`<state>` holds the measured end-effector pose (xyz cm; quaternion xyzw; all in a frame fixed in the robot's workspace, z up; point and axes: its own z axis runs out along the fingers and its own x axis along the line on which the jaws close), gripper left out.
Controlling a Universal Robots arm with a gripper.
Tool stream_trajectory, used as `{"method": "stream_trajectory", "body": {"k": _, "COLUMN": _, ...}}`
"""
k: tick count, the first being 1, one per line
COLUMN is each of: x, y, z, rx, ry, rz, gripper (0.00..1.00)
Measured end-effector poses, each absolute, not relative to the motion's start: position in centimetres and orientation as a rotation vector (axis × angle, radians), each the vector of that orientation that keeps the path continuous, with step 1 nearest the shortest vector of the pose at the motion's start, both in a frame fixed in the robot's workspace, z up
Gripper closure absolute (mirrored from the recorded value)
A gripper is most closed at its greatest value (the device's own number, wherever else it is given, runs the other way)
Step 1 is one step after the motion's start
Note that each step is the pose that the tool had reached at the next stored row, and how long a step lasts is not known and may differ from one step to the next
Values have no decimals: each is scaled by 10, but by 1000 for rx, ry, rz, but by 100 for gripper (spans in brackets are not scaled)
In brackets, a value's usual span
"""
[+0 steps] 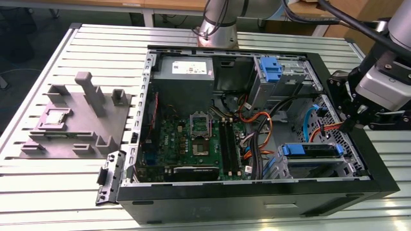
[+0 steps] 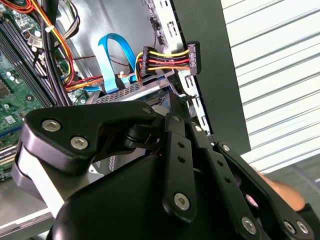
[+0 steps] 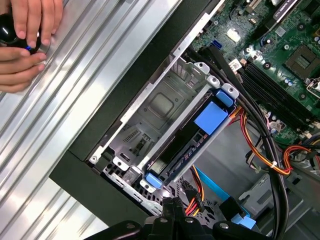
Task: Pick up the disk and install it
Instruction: 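Insert the first disk wire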
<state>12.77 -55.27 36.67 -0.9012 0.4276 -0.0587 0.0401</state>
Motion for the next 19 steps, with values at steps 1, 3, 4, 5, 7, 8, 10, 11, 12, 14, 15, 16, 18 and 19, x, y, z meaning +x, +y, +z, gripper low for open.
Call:
{"method": "stream_trajectory", "body": {"k": 1, "x": 128, "y": -553, "z": 367, "rx": -2768, "ry": 1293, "rz": -180, "gripper": 90}}
{"method": "stream_trajectory", "body": {"k": 3, "x": 128, "y": -553, "z": 366, "rx": -2786, "ry": 1248, "rz": -180, "gripper": 90}}
{"method": "stream_trajectory", "body": {"k": 4, "x": 128, "y": -553, "z": 366, "rx": -2793, "ry": 1226, "rz": -181, "gripper": 90}}
{"method": "stream_trajectory", "body": {"k": 5, "x": 128, "y": -553, "z": 366, "rx": -2798, "ry": 1212, "rz": -184, "gripper": 90}}
{"method": "stream_trajectory", "body": {"k": 7, "x": 128, "y": -553, "z": 365, "rx": -2800, "ry": 1201, "rz": -193, "gripper": 90}}
{"method": "stream_trajectory", "body": {"k": 8, "x": 128, "y": -553, "z": 365, "rx": -2800, "ry": 1200, "rz": -197, "gripper": 90}}
{"method": "stream_trajectory", "body": {"k": 10, "x": 128, "y": -553, "z": 365, "rx": -2801, "ry": 1199, "rz": -199, "gripper": 90}}
{"method": "stream_trajectory", "body": {"k": 11, "x": 128, "y": -553, "z": 365, "rx": -2801, "ry": 1199, "rz": -199, "gripper": 90}}
{"method": "stream_trajectory", "body": {"k": 12, "x": 128, "y": -553, "z": 365, "rx": -2801, "ry": 1200, "rz": -199, "gripper": 90}}
{"method": "stream_trajectory", "body": {"k": 14, "x": 128, "y": -553, "z": 365, "rx": -2801, "ry": 1200, "rz": -199, "gripper": 90}}
{"method": "stream_trajectory", "body": {"k": 15, "x": 128, "y": -553, "z": 365, "rx": -2801, "ry": 1200, "rz": -199, "gripper": 90}}
{"method": "stream_trajectory", "body": {"k": 16, "x": 128, "y": -553, "z": 365, "rx": -2801, "ry": 1200, "rz": -199, "gripper": 90}}
{"method": "stream_trajectory", "body": {"k": 18, "x": 128, "y": -553, "z": 365, "rx": -2801, "ry": 1200, "rz": -199, "gripper": 90}}
{"method": "stream_trajectory", "body": {"k": 19, "x": 128, "y": -553, "z": 365, "rx": -2801, "ry": 1200, "rz": -199, "gripper": 90}}
